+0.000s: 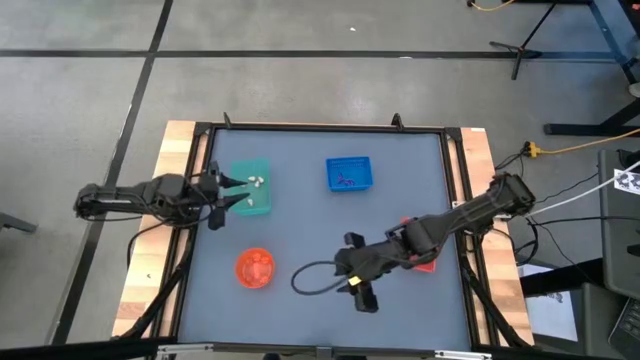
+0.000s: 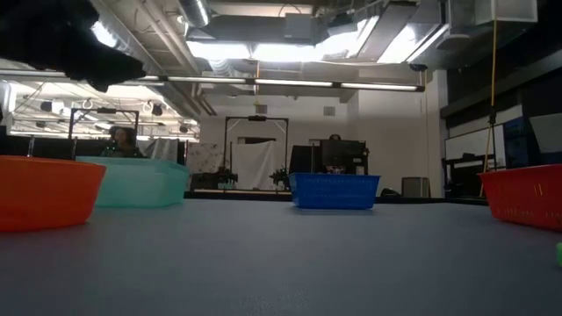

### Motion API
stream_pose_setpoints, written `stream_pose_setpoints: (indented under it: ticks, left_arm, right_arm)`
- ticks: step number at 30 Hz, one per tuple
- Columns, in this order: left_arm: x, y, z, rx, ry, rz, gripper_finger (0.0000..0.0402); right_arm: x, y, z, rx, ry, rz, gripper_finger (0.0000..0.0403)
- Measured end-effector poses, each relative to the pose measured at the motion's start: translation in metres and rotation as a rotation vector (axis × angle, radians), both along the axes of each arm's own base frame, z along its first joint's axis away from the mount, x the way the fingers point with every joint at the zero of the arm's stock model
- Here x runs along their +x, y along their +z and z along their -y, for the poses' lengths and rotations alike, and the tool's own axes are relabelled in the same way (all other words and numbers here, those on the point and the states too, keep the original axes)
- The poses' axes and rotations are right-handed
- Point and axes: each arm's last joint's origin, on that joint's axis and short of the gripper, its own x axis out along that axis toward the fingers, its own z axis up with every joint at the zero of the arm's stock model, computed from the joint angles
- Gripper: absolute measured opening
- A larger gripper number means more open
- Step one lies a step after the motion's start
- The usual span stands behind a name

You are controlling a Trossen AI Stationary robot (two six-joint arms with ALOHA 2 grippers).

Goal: Sort Halloween decoration
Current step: Put the green skeleton toy into the orange bin

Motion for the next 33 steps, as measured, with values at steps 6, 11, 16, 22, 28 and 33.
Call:
stream_pose_setpoints:
  ticks: [6,11,16,22,28,33]
  left_arm:
    - [-0.002,-0.020,0.000,0.007,0.003,0.022,0.0148]
    - [0.001,-0.032,0.000,-0.004,0.002,0.010,0.0148]
    - [0.002,-0.032,0.001,-0.004,-0.030,0.016,0.0148]
    - [0.002,-0.032,0.002,-0.008,-0.049,0.016,0.0148]
    - [0.002,-0.032,0.002,-0.005,-0.049,0.014,0.0148]
    - [0.002,-0.032,0.002,-0.006,-0.050,0.014,0.0148]
  right_arm:
    - [-0.019,-0.006,-0.016,0.001,-0.032,-0.130,0.0184]
    - [-0.033,-0.012,-0.024,-0.027,-0.061,-0.233,0.0184]
    - [-0.046,-0.017,-0.028,-0.093,-0.103,-0.305,0.0184]
    - [-0.051,-0.021,-0.038,-0.094,-0.097,-0.326,0.0184]
    - [-0.048,-0.022,-0.039,-0.054,-0.087,-0.332,0.0184]
    - [-0.049,-0.022,-0.040,-0.004,-0.101,-0.369,0.0184]
